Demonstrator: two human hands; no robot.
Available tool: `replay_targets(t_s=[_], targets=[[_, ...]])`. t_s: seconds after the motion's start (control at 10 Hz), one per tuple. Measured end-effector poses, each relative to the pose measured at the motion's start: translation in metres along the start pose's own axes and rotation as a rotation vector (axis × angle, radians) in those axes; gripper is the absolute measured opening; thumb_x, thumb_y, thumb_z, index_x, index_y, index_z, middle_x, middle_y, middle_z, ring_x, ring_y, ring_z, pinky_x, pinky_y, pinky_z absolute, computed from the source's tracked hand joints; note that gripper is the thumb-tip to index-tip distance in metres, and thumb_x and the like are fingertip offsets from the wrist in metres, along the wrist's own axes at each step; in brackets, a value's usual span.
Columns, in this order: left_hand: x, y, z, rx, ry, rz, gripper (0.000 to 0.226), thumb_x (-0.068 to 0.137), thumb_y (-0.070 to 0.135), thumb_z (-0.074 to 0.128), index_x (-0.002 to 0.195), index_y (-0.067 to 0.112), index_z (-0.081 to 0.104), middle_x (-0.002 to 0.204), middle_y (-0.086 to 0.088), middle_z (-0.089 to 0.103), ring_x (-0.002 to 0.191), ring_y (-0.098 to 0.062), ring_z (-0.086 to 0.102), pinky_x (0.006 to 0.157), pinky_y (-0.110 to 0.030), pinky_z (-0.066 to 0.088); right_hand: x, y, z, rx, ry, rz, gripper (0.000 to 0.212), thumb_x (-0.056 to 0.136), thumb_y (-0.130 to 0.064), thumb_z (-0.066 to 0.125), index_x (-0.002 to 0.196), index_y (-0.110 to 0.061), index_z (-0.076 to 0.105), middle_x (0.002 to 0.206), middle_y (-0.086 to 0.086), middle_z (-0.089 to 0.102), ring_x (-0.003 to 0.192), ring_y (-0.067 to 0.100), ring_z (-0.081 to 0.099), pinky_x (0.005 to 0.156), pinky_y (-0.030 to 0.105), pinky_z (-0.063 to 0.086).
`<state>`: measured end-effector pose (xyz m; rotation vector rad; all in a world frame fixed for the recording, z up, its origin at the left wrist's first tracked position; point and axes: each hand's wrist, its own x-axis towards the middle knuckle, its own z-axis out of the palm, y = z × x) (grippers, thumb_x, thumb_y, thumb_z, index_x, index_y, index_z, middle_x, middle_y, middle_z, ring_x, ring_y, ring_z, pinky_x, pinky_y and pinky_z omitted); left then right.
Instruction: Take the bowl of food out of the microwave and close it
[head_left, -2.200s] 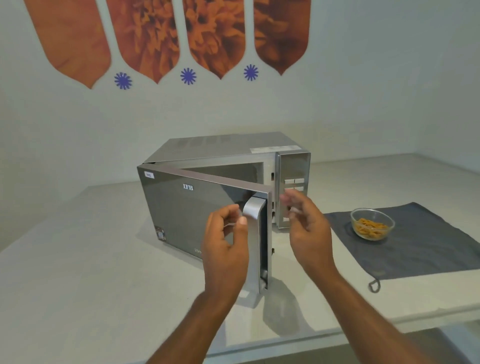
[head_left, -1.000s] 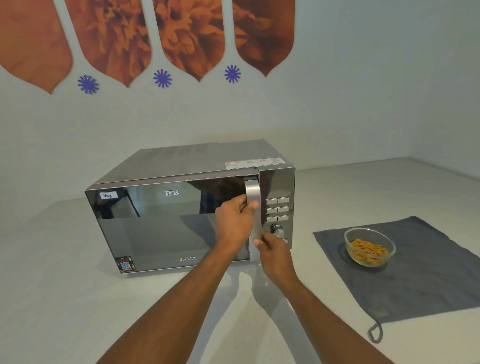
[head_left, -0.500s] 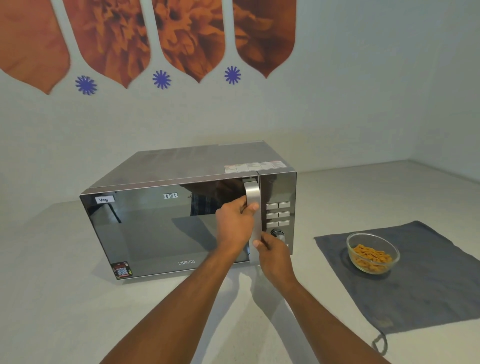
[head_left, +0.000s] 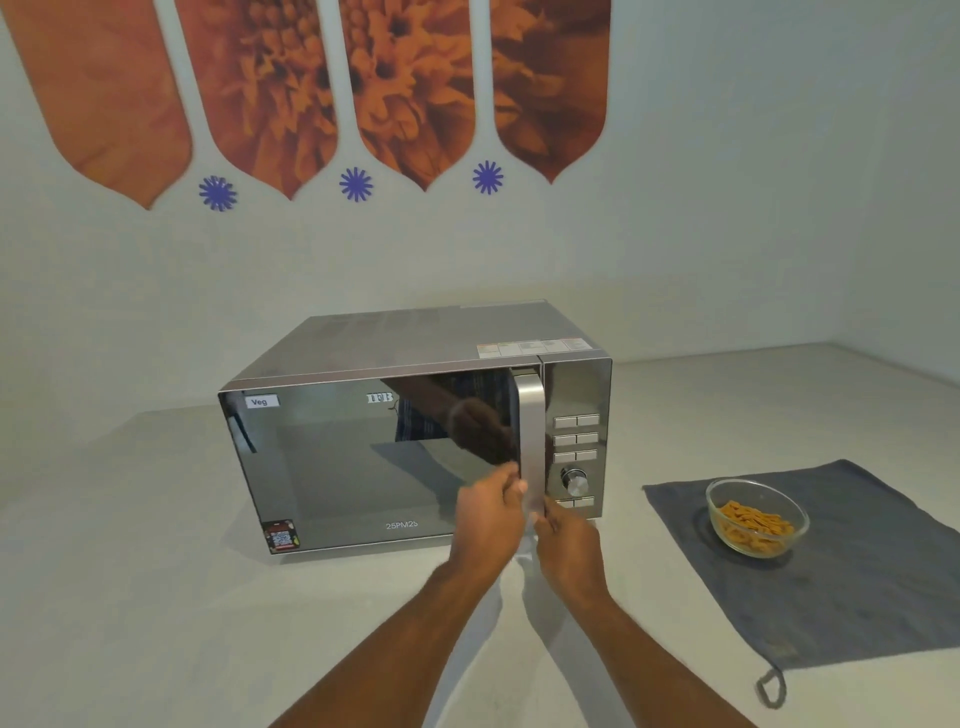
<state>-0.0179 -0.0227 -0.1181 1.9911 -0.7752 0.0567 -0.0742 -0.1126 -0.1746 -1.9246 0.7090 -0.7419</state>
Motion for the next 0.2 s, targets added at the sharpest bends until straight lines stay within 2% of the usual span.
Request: replay_targets(t_s=[0.1,0.2], targets=[[-0.027,-0.033,-0.005,0.133,-0.069,-0.036,0.028,0.104,0.027,0.046,0.118,0.016,0.069,0.11,-0.004,0.075,0.094,-0.02,0.07,0.084,-0.026,0.053,-0.018,0.004,0.01,-0.146,-0.002,0.077,0.037,0.099,-0.029,0.052,0.132,-0.012,0.058,0.124,0.011,0.069,0.114,0.031,0.065,0.095,0.033,0.049],[-0.048,-0.056,-0.022,0.351,-0.07,-0.011,0.036,0.104,0.034,0.041,0.129,0.02,0.063,0.126,-0.003,0.071,0.114,-0.024,0.067,0.097,-0.031,0.05,-0.038,-0.004,0.019,-0.294,-0.001,0.049,0.041,0.098,-0.034,0.052,0.135,-0.016,0.055,0.135,0.006,0.063,0.122,0.027,0.06,0.101,0.033,0.046]])
